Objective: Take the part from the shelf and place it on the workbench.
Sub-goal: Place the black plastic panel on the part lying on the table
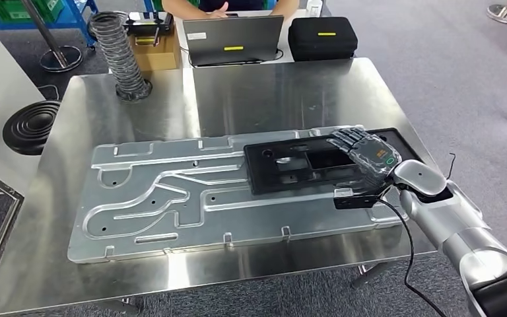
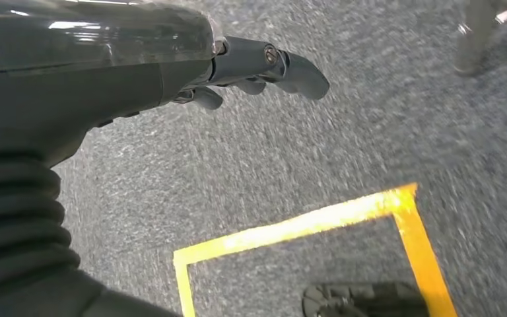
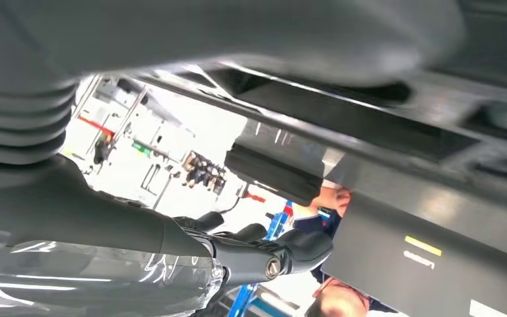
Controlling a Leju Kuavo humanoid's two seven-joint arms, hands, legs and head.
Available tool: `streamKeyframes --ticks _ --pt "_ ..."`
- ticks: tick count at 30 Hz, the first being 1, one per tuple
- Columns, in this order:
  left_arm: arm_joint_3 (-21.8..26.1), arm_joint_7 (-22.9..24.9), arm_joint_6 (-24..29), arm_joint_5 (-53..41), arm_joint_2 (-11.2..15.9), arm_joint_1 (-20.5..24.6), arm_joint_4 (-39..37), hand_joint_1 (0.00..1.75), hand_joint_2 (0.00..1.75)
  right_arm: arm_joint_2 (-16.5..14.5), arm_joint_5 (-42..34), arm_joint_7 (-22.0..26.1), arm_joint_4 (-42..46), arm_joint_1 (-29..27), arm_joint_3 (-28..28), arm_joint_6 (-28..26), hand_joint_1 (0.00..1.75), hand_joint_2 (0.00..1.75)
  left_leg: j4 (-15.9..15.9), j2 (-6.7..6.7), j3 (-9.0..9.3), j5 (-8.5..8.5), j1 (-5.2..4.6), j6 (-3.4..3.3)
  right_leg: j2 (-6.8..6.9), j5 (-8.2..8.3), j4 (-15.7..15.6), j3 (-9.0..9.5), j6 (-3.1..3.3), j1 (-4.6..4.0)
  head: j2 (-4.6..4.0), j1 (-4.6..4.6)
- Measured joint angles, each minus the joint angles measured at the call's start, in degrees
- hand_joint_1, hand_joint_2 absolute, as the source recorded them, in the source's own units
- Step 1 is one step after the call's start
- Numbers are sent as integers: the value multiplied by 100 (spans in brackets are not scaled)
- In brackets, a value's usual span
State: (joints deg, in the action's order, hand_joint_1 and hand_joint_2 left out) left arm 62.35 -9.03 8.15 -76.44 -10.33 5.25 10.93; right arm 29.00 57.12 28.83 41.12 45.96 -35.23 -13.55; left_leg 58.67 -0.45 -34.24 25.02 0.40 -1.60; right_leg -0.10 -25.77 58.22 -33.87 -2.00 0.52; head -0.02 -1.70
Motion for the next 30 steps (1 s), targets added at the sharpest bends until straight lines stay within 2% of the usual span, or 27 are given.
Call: streamKeyframes --ticks 1,2,4,5,6,7,9,11,13,15,16,17,19,20,21,22,25,28,30 --pt "5 0 9 12 3 2 0 0 0 3 -45 19 -2 6 35 19 0 0 -12 1 -1 -14 11 -29 3 -103 150 -66 -28 9 0 0" --pt "11 0 16 21 5 3 0 0 0 8 -85 34 -3 12 75 33 0 0 -20 3 -2 -21 18 -50 5 -264 427 -191 -54 18 -1 0" --pt "22 0 22 36 5 -4 0 0 0 31 -155 53 -1 20 157 60 0 0 -19 3 -9 -21 9 -69 7 -625 1225 -565 -91 26 0 0" --pt "28 0 22 44 4 -12 0 0 0 50 -180 58 5 19 194 77 0 0 -18 4 -10 -19 3 -71 7 -714 1532 -716 -98 26 0 0" --pt "37 0 22 49 4 -18 0 0 0 79 -202 60 27 17 232 95 0 0 -17 2 -9 -18 -3 -73 7 -691 1637 -776 -93 25 0 0" --pt "46 0 22 54 4 -21 0 0 0 119 -224 56 72 17 275 112 0 0 -16 0 -5 -17 -9 -74 7 -561 1502 -720 -77 23 1 0" --pt "69 0 22 63 3 -21 0 0 0 243 -279 37 256 21 398 168 0 0 -17 -9 7 -14 -23 -73 9 -159 706 -350 -7 6 0 0" --pt "92 -1 25 78 -2 -21 0 0 0 378 -337 19 490 34 548 268 0 0 -13 -15 -2 -13 -45 -52 20 58 70 -55 65 -35 0 0" --pt "115 -2 32 101 -8 -27 0 0 0 487 -365 14 693 50 674 393 0 0 -19 -10 -14 -17 -51 -8 21 69 -50 -12 101 -69 1 0" --pt "128 -7 45 124 -12 -30 0 0 0 583 -369 13 869 83 763 516 0 0 8 -1 -22 19 -55 53 19 99 -112 12 145 -40 0 0" --pt "132 -11 54 132 -14 -28 0 0 0 623 -368 11 941 121 792 577 0 0 121 2 -63 103 -58 83 24 118 -149 32 172 -21 0 0" --pt "136 -17 61 138 -14 -26 0 0 0 657 -366 11 1000 168 813 635 0 0 348 5 -154 246 -56 110 30 133 -184 53 195 -2 0 0" --pt "151 -28 68 152 -14 -28 0 0 0 715 -364 8 1071 258 828 727 0 0 1087 9 -471 624 -28 151 35 134 -190 63 217 -5 0 0" --pt "157 -31 68 161 -14 -31 0 0 0 744 -363 7 1088 281 831 754 0 0 1431 9 -627 754 -15 169 35 131 -185 63 219 -7 0 0" --pt "163 -34 68 168 -14 -35 0 0 0 772 -363 6 1099 292 832 772 0 0 1620 10 -714 787 -3 185 36 128 -177 62 217 -8 0 0" --pt "166 -36 67 172 -14 -38 0 0 0 795 -363 6 1105 296 833 783 0 0 1596 11 -700 708 8 197 36 122 -164 61 211 -6 0 0" --pt "169 -41 66 177 -14 -38 0 0 0 843 -365 6 1135 304 833 810 0 0 932 13 -371 280 31 208 30 95 -117 61 179 3 -1 0" --pt "169 -42 66 179 -14 -37 0 0 0 852 -367 6 1145 307 833 813 0 0 765 13 -285 198 33 206 29 88 -107 62 171 6 0 0" --pt "173 -40 57 189 -15 -31 -1 0 0 880 -378 -14 1168 324 843 809 0 0 389 10 -91 149 31 178 23 60 -62 46 135 -3 0 0"
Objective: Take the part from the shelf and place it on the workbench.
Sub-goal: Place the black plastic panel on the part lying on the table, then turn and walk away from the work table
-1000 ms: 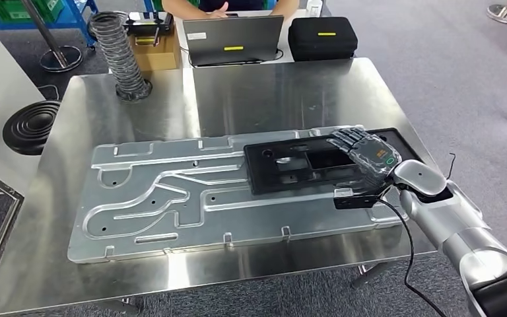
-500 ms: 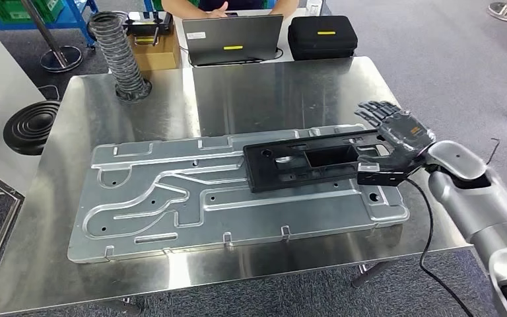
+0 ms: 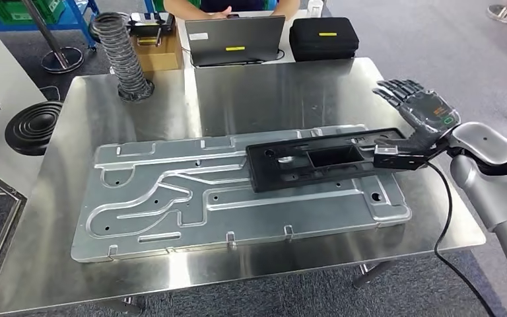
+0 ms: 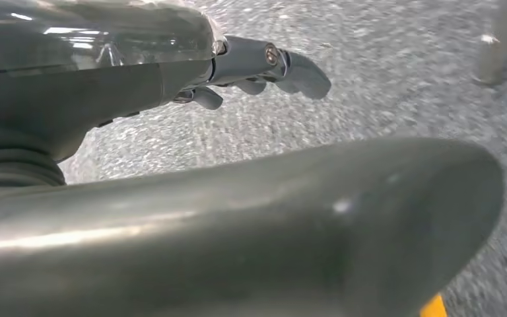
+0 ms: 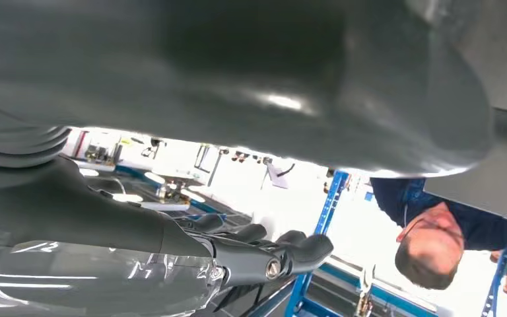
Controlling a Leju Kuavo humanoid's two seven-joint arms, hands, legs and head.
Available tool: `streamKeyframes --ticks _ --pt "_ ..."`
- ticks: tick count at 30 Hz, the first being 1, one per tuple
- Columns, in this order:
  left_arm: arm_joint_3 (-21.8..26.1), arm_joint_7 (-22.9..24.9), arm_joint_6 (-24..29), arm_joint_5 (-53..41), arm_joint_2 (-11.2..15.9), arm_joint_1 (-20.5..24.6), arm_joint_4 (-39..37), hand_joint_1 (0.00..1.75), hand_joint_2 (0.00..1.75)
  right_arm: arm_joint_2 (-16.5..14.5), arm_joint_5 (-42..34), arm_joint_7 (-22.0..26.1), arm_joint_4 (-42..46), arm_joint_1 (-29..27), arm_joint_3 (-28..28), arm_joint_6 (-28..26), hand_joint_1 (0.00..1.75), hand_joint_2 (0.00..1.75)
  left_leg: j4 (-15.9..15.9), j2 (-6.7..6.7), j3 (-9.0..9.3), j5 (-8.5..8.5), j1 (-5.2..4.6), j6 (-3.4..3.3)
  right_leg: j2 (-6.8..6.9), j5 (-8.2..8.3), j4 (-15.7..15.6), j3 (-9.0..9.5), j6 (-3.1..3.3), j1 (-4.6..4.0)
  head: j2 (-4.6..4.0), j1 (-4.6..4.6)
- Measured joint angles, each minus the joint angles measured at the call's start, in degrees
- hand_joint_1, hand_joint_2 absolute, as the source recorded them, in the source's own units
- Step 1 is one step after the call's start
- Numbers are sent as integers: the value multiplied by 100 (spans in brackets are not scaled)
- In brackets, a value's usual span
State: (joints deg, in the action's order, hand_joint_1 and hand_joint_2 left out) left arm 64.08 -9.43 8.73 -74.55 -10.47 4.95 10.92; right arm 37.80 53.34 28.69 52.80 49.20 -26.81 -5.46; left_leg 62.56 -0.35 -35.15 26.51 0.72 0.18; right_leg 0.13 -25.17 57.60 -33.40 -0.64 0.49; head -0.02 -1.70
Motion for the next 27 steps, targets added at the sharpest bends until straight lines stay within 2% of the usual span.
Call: streamKeyframes --ticks 2,4,6,7,8,9,11,12,13,15,17,18,19,21,22,23,24,26,27 --pt "51 18 -28 55 -4 8 -1 0 0 61 -12 -98 26 21 45 -73 0 0 -344 -4 142 -65 -2 -122 -5 -68 99 -62 -108 4 0 1" --pt "109 37 -61 124 -10 14 -1 0 0 107 -8 -208 28 23 105 -173 0 0 -373 -5 115 -112 -3 -230 -6 -328 547 -282 -206 26 0 1" --pt "142 54 -104 171 -12 15 -1 0 0 120 -6 -263 -1 -20 151 -237 0 0 -373 -5 109 -114 -10 -247 -7 -676 1338 -651 -242 32 0 1" --pt "165 65 -130 196 -13 13 -1 0 0 125 -19 -280 -31 -63 181 -274 0 0 -373 -6 108 -112 -13 -250 -7 -739 1602 -784 -249 32 0 1" --pt "190 74 -154 214 -13 12 -1 0 0 134 -49 -292 -68 -115 224 -326 0 0 -372 -8 110 -111 -15 -252 -7 -693 1660 -824 -246 32 1 1" --pt "212 80 -175 228 -13 12 -1 0 0 152 -96 -294 -108 -168 286 -394 0 0 -372 -12 114 -109 -17 -252 -6 -540 1470 -744 -232 30 1 1" --pt "239 95 -207 242 -16 13 -1 0 0 212 -198 -286 -194 -272 478 -571 0 0 -373 -26 123 -104 -26 -244 -3 -164 686 -379 -178 17 1 1" --pt "244 106 -215 243 -20 14 -1 0 0 241 -230 -271 -244 -331 607 -670 0 0 -374 -34 122 -103 -35 -232 0 -38 332 -218 -146 -2 0 1" --pt "250 121 -222 244 -24 13 -1 0 0 263 -239 -255 -297 -401 748 -759 0 0 -377 -41 119 -102 -41 -214 2 16 114 -121 -118 -23 0 0" --pt "263 156 -233 244 -33 8 -1 0 0 281 -199 -233 -388 -585 1054 -890 0 0 -395 -48 121 -102 -43 -158 0 25 0 -82 -72 -59 0 1" --pt "273 181 -241 243 -41 5 -1 0 0 285 -139 -241 -442 -778 1352 -945 0 0 -358 -35 111 -48 -46 -93 3 50 -60 -51 -15 -26 0 1" --pt "275 190 -241 242 -43 6 -1 0 0 284 -119 -257 -464 -857 1490 -952 0 0 -224 -25 59 51 -51 -65 8 67 -94 -33 15 -7 0 0" --pt "278 202 -241 240 -43 7 -1 0 0 282 -99 -278 -494 -929 1625 -955 0 0 36 -15 -52 211 -52 -43 15 79 -118 -18 36 10 0 0" --pt "280 233 -242 236 -43 4 -1 0 0 274 -26 -323 -583 -1064 1886 -963 0 0 791 -6 -386 581 -45 -14 23 79 -114 -16 55 5 0 0" --pt "282 248 -244 231 -43 1 -1 0 0 263 34 -340 -637 -1133 2012 -973 0 0 1094 -5 -526 684 -43 -5 24 78 -106 -20 57 3 0 0" --pt "284 259 -247 226 -43 -2 -1 0 0 248 105 -356 -691 -1200 2137 -987 0 0 1206 -4 -577 675 -43 -1 24 75 -95 -25 58 2 0 0" --pt "286 265 -250 222 -43 -3 -1 0 0 231 172 -370 -741 -1263 2256 -1000 0 0 1084 -4 -515 557 -43 -5 22 70 -81 -29 55 2 0 0" --pt "289 260 -255 209 -41 6 -1 0 0 197 279 -406 -830 -1370 2506 -1021 0 0 323 -6 -138 188 -45 -39 14 52 -42 -38 34 3 1 0" --pt "289 254 -256 199 -39 12 -1 0 0 186 308 -425 -870 -1414 2628 -1029 0 0 -40 -8 42 57 -50 -66 8 43 -16 -49 15 -6 1 0"
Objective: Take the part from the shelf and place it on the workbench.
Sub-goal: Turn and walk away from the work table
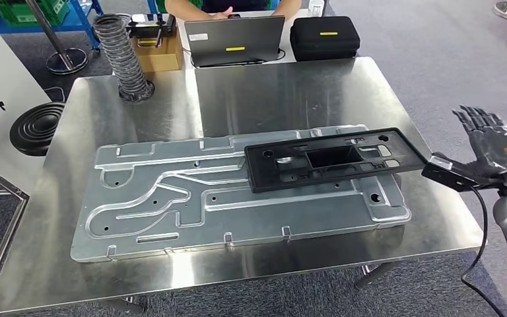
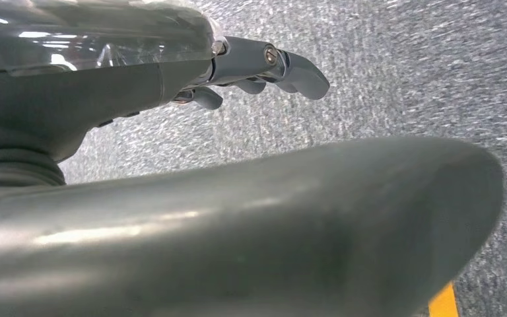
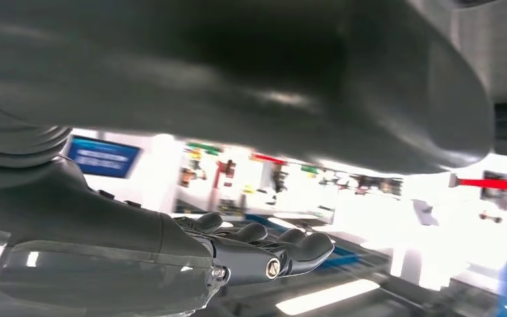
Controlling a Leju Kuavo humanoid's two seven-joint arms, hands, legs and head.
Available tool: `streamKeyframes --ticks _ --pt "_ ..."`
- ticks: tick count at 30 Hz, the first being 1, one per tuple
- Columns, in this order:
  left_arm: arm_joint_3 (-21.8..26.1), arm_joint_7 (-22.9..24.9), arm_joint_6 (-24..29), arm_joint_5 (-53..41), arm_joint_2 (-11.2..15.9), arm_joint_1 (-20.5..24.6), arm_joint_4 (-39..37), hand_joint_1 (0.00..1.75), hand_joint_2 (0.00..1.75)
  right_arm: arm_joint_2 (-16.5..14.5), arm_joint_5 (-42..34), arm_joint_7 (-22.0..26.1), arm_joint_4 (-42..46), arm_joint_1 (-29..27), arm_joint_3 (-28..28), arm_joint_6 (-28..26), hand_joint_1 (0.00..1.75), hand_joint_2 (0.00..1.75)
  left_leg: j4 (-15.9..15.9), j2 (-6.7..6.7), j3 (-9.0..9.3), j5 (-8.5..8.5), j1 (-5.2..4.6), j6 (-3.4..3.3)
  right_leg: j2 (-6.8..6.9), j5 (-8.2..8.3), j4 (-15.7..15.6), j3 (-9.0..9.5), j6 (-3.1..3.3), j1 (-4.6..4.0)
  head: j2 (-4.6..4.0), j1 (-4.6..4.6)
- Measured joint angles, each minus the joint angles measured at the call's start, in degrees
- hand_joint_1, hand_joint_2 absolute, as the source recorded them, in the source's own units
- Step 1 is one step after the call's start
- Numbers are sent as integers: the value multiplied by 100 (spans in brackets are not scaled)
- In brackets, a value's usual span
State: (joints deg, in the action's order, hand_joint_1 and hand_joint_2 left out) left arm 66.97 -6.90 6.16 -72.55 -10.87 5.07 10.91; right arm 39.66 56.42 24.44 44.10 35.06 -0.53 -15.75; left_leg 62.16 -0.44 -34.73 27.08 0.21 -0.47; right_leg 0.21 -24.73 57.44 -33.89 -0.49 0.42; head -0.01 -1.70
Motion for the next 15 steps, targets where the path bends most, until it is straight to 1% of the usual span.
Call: streamKeyframes --ticks 1,2,4,5,6,7,8,9,10,11,12,13,14,15 --pt "0 -7 -3 -10 2 5 0 0 0 -9 22 -18 -40 -40 123 -10 0 0 -235 -2 113 -69 -6 -28 -4 -2 19 -13 -25 -9 0 0" --pt "0 -12 -5 -16 4 8 0 0 0 -15 43 -33 -79 -83 243 -20 0 0 -330 -4 153 -81 -17 -57 -7 4 29 -26 -55 -14 0 0" --pt "2 -17 -9 -23 4 8 0 0 0 -17 94 -42 -149 -172 472 -40 0 0 -355 -3 144 -129 -25 -118 -10 32 21 -36 -121 -9 -1 0" --pt "3 -17 -12 -25 5 10 0 0 0 -16 116 -43 -181 -219 578 -52 0 0 -381 -1 142 -162 -20 -153 -11 10 36 -45 -151 3 -1 0" --pt "5 -20 -15 -27 6 14 0 0 0 -14 129 -44 -215 -254 674 -64 0 0 -410 3 134 -198 -9 -185 -13 -78 126 -83 -182 12 -1 0" --pt "6 -22 -20 -29 6 19 0 0 0 -12 138 -45 -254 -283 773 -77 0 0 -436 8 119 -232 3 -210 -15 -240 331 -166 -212 23 -1 0" --pt "6 -24 -26 -31 6 22 0 0 0 -14 149 -47 -295 -317 863 -86 0 0 -443 12 98 -258 2 -225 -16 -456 653 -294 -243 37 -1 0" --pt "6 -26 -30 -32 6 23 0 0 0 -16 164 -49 -337 -360 953 -90 0 0 -443 14 67 -280 -1 -236 -15 -674 1041 -442 -272 46 -1 0" --pt "6 -26 -34 -34 5 21 0 0 0 -22 178 -54 -376 -417 1037 -92 0 0 -439 14 34 -301 -5 -239 -15 -827 1375 -563 -294 57 -1 0" --pt "7 -22 -37 -36 5 20 0 0 0 -28 191 -59 -412 -482 1113 -92 0 0 -433 13 0 -323 -7 -238 -15 -882 1548 -607 -307 66 -1 0" --pt "7 -16 -40 -40 5 20 0 0 0 -32 198 -66 -444 -539 1192 -93 0 0 -422 12 -36 -343 -8 -233 -14 -825 1482 -532 -312 76 -1 0" --pt "7 -7 -43 -45 4 19 0 0 0 -33 202 -73 -472 -578 1274 -94 0 0 -407 11 -69 -360 -9 -223 -12 -682 1177 -336 -309 84 -1 0" --pt "7 3 -47 -52 4 20 0 0 0 -28 204 -77 -495 -600 1357 -96 0 0 -390 11 -97 -376 -9 -208 -10 -537 736 -78 -296 88 -1 0" --pt "7 10 -50 -60 2 21 0 0 0 -22 205 -82 -515 -615 1439 -99 0 0 -382 11 -116 -395 -16 -182 -9 -409 351 143 -273 74 -1 1"
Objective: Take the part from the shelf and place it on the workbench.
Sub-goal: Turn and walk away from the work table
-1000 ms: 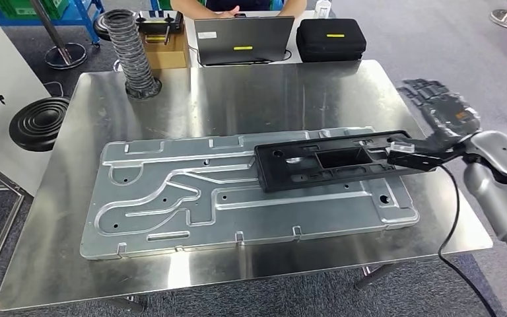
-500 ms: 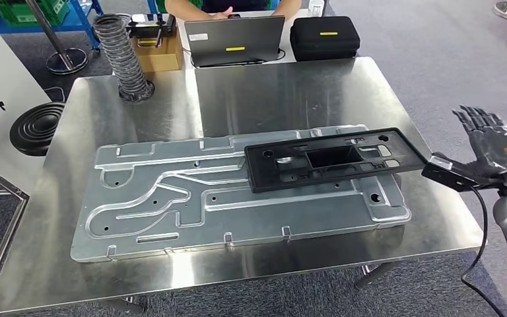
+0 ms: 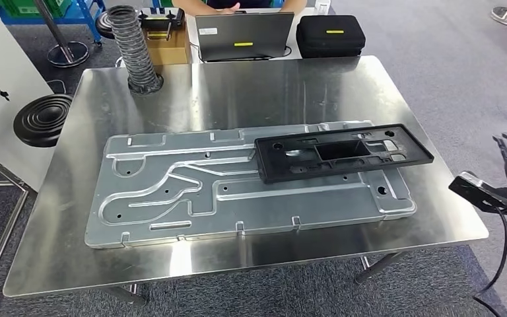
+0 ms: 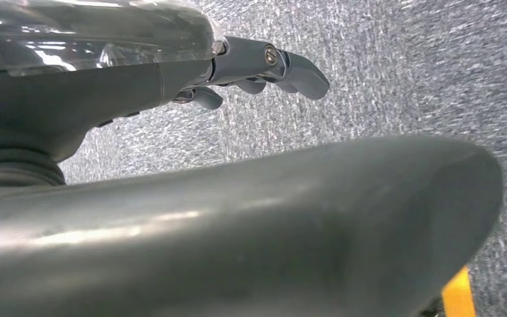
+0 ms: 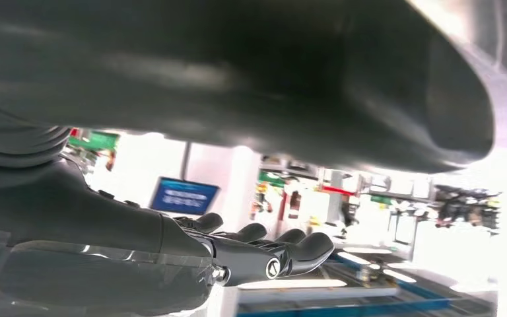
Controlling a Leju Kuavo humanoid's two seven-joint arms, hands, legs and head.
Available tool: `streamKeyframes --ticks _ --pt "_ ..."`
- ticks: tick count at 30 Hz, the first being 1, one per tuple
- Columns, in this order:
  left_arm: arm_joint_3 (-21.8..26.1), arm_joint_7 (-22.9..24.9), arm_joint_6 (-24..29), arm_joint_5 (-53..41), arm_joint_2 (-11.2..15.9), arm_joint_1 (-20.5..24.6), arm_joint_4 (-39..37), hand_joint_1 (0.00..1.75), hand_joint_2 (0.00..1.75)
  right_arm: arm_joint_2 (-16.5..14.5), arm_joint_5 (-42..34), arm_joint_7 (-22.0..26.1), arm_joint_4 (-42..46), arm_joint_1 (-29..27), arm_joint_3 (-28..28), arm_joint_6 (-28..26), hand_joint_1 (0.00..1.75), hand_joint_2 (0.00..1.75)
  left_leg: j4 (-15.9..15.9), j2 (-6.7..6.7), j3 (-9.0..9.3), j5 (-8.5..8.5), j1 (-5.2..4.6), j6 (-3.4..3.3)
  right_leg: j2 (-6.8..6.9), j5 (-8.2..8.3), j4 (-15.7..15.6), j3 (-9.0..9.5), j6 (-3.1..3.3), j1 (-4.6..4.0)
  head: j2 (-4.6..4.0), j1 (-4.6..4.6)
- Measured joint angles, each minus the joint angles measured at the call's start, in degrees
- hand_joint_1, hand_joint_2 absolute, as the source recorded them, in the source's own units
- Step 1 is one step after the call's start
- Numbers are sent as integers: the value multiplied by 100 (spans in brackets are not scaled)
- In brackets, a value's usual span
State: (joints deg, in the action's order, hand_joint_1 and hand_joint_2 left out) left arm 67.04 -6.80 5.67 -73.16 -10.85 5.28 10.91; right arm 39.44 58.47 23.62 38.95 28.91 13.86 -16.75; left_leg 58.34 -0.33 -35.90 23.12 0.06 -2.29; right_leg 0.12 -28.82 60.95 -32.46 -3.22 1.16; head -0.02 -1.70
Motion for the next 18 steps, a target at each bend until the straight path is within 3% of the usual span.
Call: streamKeyframes --ticks 2,5,7,10,11,12,13,15,16,18 --pt "0 7 -3 -11 -1 2 0 0 0 15 -1 -8 -35 -33 142 -25 0 0 2 -1 -16 -40 -12 57 -7 110 -385 192 68 -36 1 1" --pt "0 9 -8 -13 -1 -4 0 0 0 21 -2 -15 -86 -135 329 -91 0 0 -4 -6 -43 -79 -17 156 -3 215 -405 141 181 -45 1 0" --pt "0 8 -9 -9 2 -4 0 0 0 10 -1 -15 -117 -203 444 -114 0 0 267 -7 -158 190 -21 212 16 314 -441 76 264 -19 0 -1" --pt "1 2 -4 15 5 -3 0 0 0 -22 42 -36 -166 -269 575 -120 0 0 1331 -2 -474 932 -8 250 24 446 -428 -100 318 -24 0 -1" --pt "2 -2 -2 22 5 -2 0 0 0 -35 68 -52 -186 -280 605 -120 0 0 1564 -2 -498 1055 -6 253 22 488 -412 -170 319 -30 0 -1" --pt "3 -6 1 26 5 -2 0 0 0 -44 90 -69 -207 -284 629 -120 0 0 1587 -2 -414 1072 -6 250 19 527 -394 -241 312 -34 0 -1" --pt "4 -9 4 28 5 0 0 0 0 -49 110 -87 -226 -287 648 -122 0 0 1373 -2 -216 995 -6 237 16 564 -375 -305 302 -36 0 -1" --pt "6 -11 11 31 11 14 0 0 0 -49 145 -115 -265 -286 688 -140 0 0 532 -5 363 781 -14 185 12 631 -337 -403 265 -47 0 -1" --pt "7 -12 14 31 16 23 0 0 0 -49 161 -126 -290 -279 712 -158 0 0 193 -7 567 704 -23 155 13 663 -319 -437 237 -56 0 -1" --pt "7 -13 17 31 22 30 0 0 0 -53 184 -133 -342 -264 745 -197 0 0 -72 -10 691 646 -53 93 16 733 -313 -472 163 -56 0 -1"
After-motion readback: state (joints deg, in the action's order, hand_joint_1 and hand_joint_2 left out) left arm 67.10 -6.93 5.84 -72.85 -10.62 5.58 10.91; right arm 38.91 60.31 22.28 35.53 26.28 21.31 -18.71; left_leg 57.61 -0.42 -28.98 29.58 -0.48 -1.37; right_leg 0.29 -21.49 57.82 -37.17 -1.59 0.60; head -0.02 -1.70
